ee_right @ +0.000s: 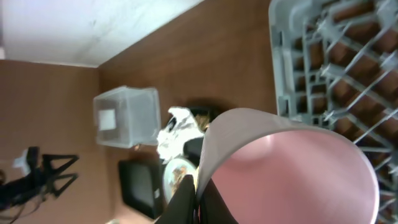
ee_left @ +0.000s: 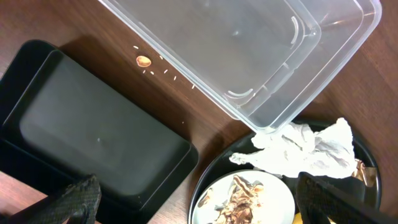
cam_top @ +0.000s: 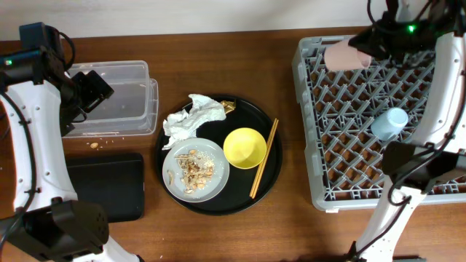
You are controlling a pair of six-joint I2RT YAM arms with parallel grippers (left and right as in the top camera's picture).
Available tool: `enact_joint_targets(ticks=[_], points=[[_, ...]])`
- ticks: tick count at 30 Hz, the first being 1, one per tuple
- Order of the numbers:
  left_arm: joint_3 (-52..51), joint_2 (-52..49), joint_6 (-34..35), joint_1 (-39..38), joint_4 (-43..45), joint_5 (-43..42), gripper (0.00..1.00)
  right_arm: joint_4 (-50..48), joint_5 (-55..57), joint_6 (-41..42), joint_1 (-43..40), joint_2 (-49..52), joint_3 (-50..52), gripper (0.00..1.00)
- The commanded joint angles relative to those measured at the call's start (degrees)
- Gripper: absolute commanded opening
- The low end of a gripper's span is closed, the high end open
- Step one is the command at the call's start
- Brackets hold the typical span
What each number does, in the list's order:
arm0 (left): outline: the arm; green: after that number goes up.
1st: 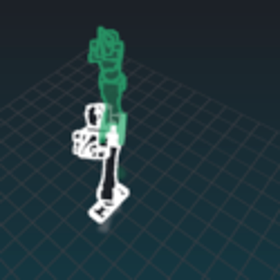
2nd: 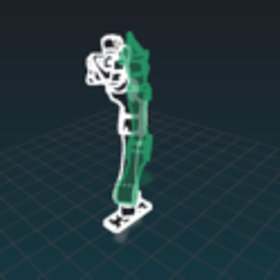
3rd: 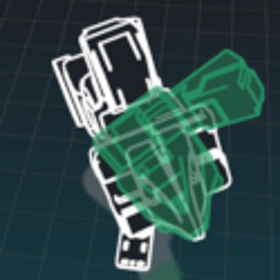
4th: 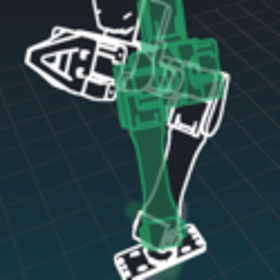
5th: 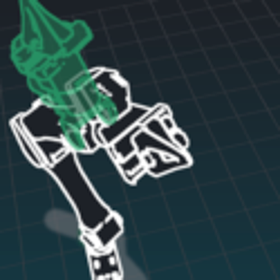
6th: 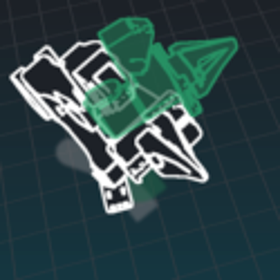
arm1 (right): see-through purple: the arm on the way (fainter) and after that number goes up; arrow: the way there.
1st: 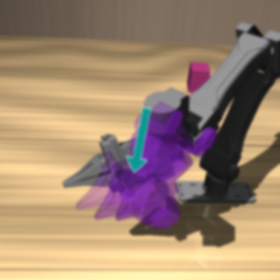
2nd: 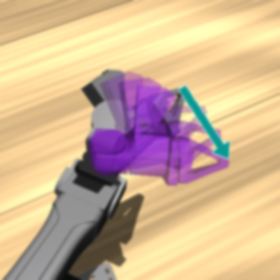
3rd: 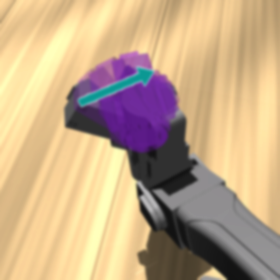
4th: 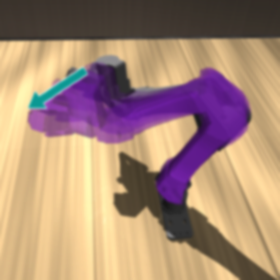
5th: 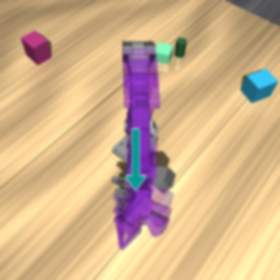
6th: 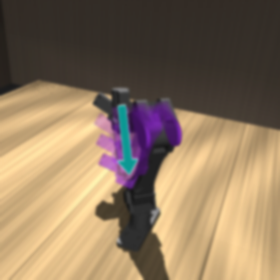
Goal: Sort waste into correct bins and load items into the dishwasher rack
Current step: 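Carry the pink cup with the right gripper into the dish rack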
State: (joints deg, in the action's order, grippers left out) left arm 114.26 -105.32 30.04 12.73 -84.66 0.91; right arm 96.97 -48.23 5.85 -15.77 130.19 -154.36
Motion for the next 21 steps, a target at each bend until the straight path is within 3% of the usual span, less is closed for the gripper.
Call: enact_joint_targets(ticks=[1, 4, 13, 21], points=[[1.03, 1.66, 0.52, 0.31, -0.04, 0.42, 0.99, 0.37, -6.05, -7.69, -1.66, -6.73, 12.15, 0.04], [1.01, 1.66, 0.52, 0.31, -0.04, 0.42, 0.99, 0.37, -13.88, -18.29, -4.42, -10.25, 27.58, 0.04], [1.01, 1.66, 0.52, 0.31, -0.04, 0.42, 0.99, -0.09, -27.89, -37.51, -12.76, -10.25, 54.16, 0.04], [1.01, 1.66, 0.52, 0.31, -0.04, 0.42, 0.99, -10.03, -31.80, -39.08, -17.29, -9.81, 64.50, 0.04]])
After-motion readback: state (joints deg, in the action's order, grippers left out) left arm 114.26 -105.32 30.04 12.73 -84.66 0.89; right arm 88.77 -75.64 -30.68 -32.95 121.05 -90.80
